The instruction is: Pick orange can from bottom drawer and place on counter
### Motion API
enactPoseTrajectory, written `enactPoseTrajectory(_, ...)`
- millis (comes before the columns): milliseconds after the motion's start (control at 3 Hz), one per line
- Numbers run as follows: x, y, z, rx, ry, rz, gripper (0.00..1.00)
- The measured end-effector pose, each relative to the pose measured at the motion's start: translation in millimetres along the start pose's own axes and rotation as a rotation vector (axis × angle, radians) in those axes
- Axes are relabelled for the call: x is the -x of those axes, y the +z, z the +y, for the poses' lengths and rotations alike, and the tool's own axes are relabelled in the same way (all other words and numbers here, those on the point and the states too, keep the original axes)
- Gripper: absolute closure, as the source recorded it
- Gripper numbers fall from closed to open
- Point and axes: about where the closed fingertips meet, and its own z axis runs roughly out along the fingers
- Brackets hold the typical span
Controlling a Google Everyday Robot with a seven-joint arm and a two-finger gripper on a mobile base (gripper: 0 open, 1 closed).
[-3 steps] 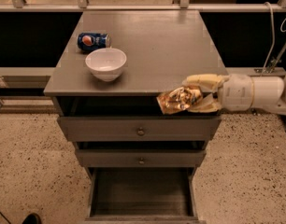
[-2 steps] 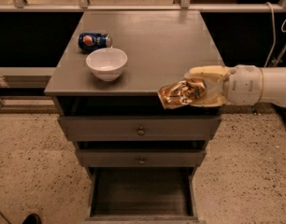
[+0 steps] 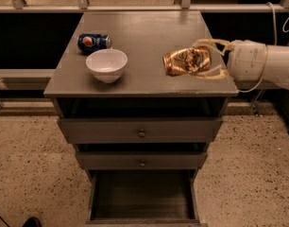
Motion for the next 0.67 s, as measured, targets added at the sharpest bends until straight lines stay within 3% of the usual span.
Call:
enactPoseTrajectory(333,-22,13,-11,0.023,0.166,0.046,1.00)
enactPoseTrajectory(667,-50,25,-4,0.083,0.343,0.084,1.00)
